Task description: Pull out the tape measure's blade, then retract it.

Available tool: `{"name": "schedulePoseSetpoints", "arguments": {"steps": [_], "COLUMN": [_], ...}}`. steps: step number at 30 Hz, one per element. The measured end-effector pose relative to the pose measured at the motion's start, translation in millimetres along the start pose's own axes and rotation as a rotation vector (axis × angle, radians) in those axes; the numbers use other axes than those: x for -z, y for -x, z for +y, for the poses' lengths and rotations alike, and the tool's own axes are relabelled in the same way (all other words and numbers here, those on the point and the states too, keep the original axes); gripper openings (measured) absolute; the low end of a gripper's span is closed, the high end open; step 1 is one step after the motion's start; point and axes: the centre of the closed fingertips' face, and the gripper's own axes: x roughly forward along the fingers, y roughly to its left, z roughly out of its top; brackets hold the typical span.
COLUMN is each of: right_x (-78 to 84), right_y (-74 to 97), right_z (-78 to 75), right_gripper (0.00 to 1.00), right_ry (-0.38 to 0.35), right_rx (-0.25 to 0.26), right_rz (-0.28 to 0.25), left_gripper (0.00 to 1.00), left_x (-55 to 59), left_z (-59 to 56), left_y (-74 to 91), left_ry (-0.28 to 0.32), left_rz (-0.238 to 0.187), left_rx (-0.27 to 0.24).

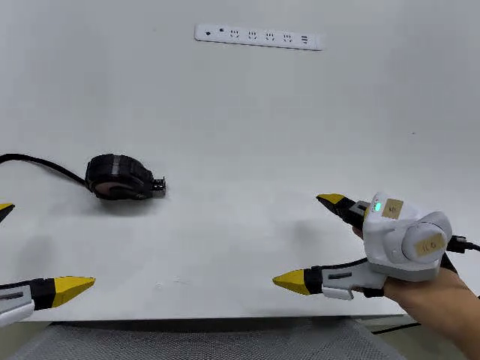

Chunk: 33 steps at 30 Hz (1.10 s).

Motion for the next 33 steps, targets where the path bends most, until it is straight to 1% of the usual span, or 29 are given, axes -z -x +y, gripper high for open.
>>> {"name": "schedulePoseSetpoints", "arguments": {"steps": [4, 10, 15, 21, 25, 30, 33], "right_x": [2.5, 6.5, 8.8, 8.3, 4.8, 7.4, 8.1], "right_y": [5.6, 11.4, 16.2, 18.4, 20.4, 19.8, 19.5], "right_z": [0.2, -2.2, -3.8, -6.6, -7.8, -7.7, -7.0], "right_gripper": [0.99, 0.99, 0.99, 0.99, 0.99, 0.99, 0.99], "right_ry": [-0.008, -0.019, -0.024, -0.025, -0.028, -0.025, -0.022], "right_rx": [0.005, 0.017, 0.028, 0.039, 0.041, 0.041, 0.039], "right_rz": [0.004, 0.008, 0.008, 0.006, -0.002, 0.008, 0.011], "left_gripper": [0.99, 0.99, 0.99, 0.99, 0.99, 0.99, 0.98], "left_x": [0.5, 1.9, 0.9, 2.0, 1.6, 2.1, 4.3], "left_z": [-0.8, 2.9, 5.9, 5.2, 3.7, 2.2, 1.8], "left_y": [2.4, 5.4, 9.2, 9.4, 8.9, 8.4, 8.4], "left_ry": [0.009, 0.002, -0.023, -0.03, -0.037, -0.038, -0.037], "left_rz": [-0.006, -0.002, 0.001, 0.005, 0.006, 0.008, 0.012], "left_rx": [0.006, 0.001, -0.005, 0.001, 0.005, 0.012, 0.015]}}
